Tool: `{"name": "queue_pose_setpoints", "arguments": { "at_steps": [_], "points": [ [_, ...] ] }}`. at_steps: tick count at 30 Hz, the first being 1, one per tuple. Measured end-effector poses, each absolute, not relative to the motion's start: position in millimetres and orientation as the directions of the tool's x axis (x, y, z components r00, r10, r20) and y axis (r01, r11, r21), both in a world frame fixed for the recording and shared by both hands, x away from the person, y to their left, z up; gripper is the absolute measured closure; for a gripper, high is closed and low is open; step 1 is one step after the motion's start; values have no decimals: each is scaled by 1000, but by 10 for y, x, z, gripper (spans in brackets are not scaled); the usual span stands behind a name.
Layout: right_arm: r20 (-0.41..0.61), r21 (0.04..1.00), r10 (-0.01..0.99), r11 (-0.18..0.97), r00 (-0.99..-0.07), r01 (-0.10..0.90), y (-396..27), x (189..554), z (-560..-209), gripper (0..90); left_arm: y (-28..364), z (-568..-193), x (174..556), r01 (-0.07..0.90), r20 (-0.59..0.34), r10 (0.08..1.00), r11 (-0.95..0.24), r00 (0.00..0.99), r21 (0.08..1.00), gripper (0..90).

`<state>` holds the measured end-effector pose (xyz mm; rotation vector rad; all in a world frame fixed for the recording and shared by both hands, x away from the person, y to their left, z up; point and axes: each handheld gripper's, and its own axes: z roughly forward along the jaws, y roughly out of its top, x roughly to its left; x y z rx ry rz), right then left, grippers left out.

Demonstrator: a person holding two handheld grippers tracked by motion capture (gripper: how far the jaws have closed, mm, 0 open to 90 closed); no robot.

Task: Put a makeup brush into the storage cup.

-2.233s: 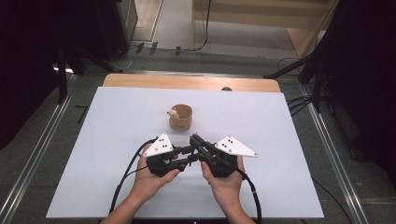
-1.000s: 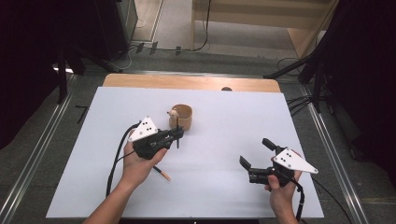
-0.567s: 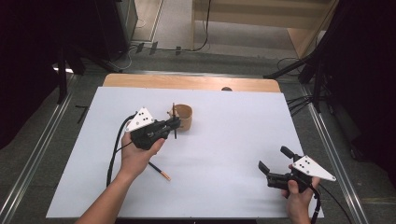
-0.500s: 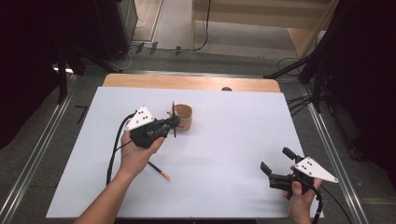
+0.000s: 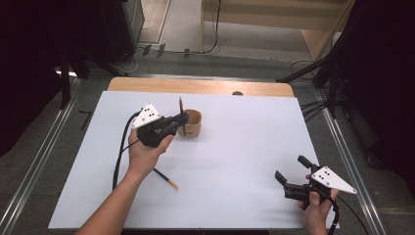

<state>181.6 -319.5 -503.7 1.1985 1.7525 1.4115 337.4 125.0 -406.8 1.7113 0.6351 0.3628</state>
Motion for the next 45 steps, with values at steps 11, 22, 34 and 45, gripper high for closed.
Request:
{"name": "queue_pose_setpoints", "arguments": {
  "at_steps": [11, 22, 34, 45],
  "points": [
    [102, 959, 907, 20, -409, 284, -3207, 1807, -5027, 0, 1231, -3993, 3449, 199, -85, 594, -130, 800, 971, 845],
    [100, 959, 906, 23, -411, 283, -3199, 1816, -5024, 0, 1168, -4005, 3565, 193, -78, 610, -125, 789, 973, 846],
    [102, 958, 907, 21, -409, 285, -3211, 1816, -5029, 0, 1087, -4141, 3757, 177, -56, 661, -118, 749, 977, 845],
    [108, 957, 904, 18, -413, 289, -3205, 1830, -5046, 0, 1054, -4306, 3910, 236, -91, 705, -111, 704, 965, 844]
  ]
}}
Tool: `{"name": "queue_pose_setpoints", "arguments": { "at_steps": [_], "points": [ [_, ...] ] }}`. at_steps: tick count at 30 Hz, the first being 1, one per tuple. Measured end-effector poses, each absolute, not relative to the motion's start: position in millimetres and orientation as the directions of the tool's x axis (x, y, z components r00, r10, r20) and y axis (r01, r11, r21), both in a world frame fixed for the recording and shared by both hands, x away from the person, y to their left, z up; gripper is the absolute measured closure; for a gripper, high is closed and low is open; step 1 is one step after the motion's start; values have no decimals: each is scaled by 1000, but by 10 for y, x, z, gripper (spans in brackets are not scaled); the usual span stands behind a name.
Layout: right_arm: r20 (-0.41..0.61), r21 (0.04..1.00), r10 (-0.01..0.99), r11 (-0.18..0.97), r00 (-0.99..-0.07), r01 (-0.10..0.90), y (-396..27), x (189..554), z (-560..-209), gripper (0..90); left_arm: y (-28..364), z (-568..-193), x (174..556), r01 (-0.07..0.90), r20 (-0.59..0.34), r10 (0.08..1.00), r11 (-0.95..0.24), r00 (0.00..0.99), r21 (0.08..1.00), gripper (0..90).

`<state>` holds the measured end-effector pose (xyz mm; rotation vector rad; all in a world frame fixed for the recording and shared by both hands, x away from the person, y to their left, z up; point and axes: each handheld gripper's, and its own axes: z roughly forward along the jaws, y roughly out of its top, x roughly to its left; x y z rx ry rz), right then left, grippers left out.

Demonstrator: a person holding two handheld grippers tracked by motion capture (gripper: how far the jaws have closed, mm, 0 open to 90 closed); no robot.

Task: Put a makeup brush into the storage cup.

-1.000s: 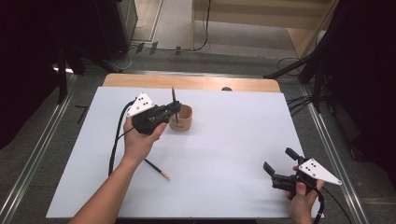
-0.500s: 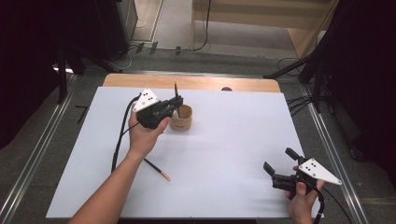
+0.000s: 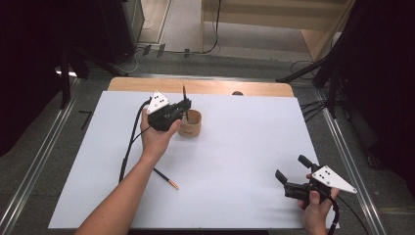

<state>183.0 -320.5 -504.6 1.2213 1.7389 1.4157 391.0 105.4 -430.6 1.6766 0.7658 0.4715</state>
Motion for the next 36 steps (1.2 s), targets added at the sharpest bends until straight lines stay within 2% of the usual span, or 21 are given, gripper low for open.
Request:
{"name": "queue_pose_setpoints", "arguments": {
  "at_steps": [15, 19, 25, 27, 30, 36],
  "points": [
    [111, 956, 903, 17, -415, 293, -3199, 1831, -5054, 0, 939, -4518, 3961, 301, -120, 713, -132, 690, 944, 840],
    [112, 956, 903, 16, -414, 294, -3200, 1831, -5055, 0, 938, -4558, 3949, 319, -129, 712, -140, 691, 937, 808],
    [111, 956, 904, 17, -413, 294, -3199, 1831, -5053, 0, 978, -4513, 3885, 306, -124, 701, -141, 703, 941, 608],
    [110, 956, 904, 18, -412, 294, -3199, 1831, -5052, 0, 1000, -4471, 3859, 305, -128, 685, -143, 717, 941, 503],
    [113, 956, 904, 15, -413, 294, -3201, 1832, -5053, 0, 1045, -4409, 3812, 309, -143, 660, -142, 737, 940, 255],
    [108, 955, 903, 21, -415, 295, -3189, 1835, -5052, 0, 1169, -4335, 3700, 272, -135, 581, -155, 803, 950, 0]
  ]
}}
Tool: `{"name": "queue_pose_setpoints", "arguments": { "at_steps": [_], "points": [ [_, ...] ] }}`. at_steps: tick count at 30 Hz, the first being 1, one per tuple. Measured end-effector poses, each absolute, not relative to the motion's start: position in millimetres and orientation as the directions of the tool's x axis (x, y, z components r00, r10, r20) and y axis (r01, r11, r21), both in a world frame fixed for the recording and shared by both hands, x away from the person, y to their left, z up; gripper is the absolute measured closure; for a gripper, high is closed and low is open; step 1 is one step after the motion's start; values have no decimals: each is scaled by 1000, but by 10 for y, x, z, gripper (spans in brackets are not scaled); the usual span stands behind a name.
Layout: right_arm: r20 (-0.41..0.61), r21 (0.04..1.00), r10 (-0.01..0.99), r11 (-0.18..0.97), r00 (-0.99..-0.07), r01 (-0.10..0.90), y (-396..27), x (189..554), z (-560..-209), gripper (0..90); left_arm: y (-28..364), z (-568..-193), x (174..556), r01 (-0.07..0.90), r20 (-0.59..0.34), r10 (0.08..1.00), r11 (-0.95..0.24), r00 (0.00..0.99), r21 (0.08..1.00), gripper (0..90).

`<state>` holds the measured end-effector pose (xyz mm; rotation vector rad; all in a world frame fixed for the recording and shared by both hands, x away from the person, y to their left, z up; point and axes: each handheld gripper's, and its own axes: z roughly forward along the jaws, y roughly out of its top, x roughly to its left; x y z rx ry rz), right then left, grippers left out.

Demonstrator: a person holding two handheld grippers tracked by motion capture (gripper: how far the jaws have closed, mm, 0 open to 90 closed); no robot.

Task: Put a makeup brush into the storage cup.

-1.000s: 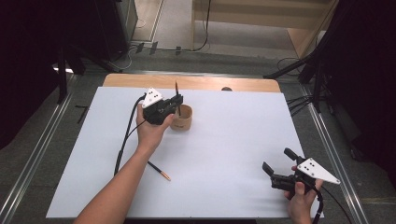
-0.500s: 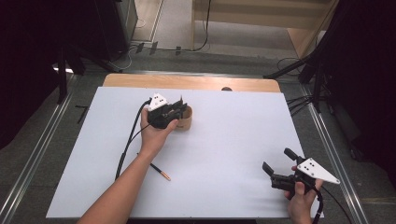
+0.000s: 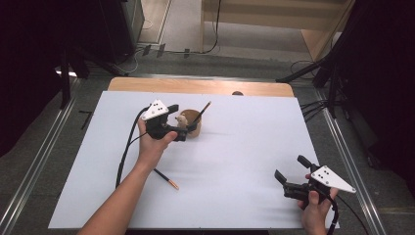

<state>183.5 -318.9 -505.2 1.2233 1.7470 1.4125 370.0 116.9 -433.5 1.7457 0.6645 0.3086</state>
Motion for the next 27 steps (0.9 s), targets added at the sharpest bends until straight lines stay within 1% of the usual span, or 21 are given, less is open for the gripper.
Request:
{"name": "queue_pose_setpoints", "arguments": {
  "at_steps": [7, 12, 27],
  "points": [
    [107, 955, 904, 22, -414, 295, -3181, 1835, -5051, 0, 1336, -4341, 3536, 263, -130, 591, -145, 796, 954, 0],
    [102, 955, 906, 25, -411, 294, -3181, 1833, -5049, 0, 1422, -4360, 3419, 247, -107, 598, -157, 794, 956, 0],
    [97, 956, 907, 30, -410, 293, -3172, 1831, -5048, 0, 1754, -4376, 3124, 233, -97, 612, -147, 785, 961, 0]
  ]
}}
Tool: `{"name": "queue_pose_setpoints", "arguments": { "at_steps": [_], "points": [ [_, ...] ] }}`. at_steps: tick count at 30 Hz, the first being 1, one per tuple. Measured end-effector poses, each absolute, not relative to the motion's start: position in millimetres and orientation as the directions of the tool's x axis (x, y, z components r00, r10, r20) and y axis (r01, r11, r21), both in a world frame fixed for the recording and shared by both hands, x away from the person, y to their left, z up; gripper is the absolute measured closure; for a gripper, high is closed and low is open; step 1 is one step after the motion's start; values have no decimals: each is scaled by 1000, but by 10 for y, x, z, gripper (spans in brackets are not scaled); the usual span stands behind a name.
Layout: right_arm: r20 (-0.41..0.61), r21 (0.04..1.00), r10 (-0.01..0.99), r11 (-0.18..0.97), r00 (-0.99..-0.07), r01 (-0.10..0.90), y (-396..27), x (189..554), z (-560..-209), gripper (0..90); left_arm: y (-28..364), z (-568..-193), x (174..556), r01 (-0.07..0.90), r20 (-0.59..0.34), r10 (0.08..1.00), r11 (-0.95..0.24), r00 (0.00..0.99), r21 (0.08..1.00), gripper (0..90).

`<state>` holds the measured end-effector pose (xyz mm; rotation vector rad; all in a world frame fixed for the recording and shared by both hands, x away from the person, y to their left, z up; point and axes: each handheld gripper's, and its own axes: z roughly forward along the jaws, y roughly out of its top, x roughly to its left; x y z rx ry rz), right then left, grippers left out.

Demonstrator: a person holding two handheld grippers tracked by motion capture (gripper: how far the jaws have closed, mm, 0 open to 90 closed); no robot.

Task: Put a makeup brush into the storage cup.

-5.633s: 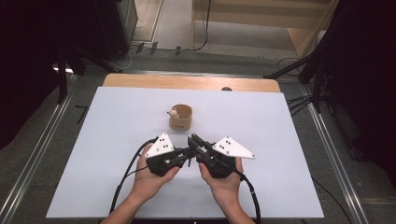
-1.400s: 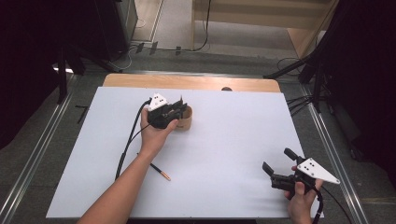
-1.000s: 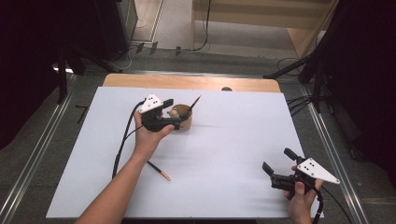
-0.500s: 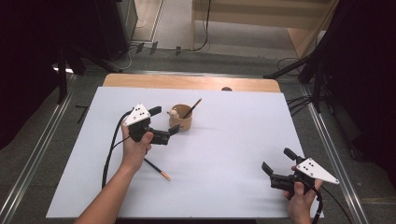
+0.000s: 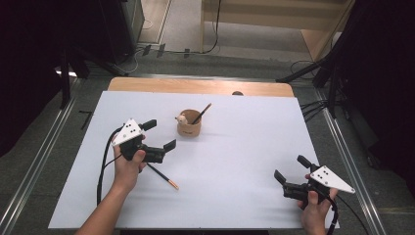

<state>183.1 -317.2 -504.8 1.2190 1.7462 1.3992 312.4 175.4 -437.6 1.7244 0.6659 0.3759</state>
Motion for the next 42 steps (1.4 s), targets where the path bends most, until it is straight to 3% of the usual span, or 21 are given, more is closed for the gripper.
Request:
{"name": "queue_pose_setpoints", "arguments": {
  "at_steps": [42],
  "points": [
    [99, 955, 908, 28, -406, 294, -3162, 1824, -5061, 0, 2862, -4685, 2363, 234, -111, 702, -81, 703, 969, 0]
  ]
}}
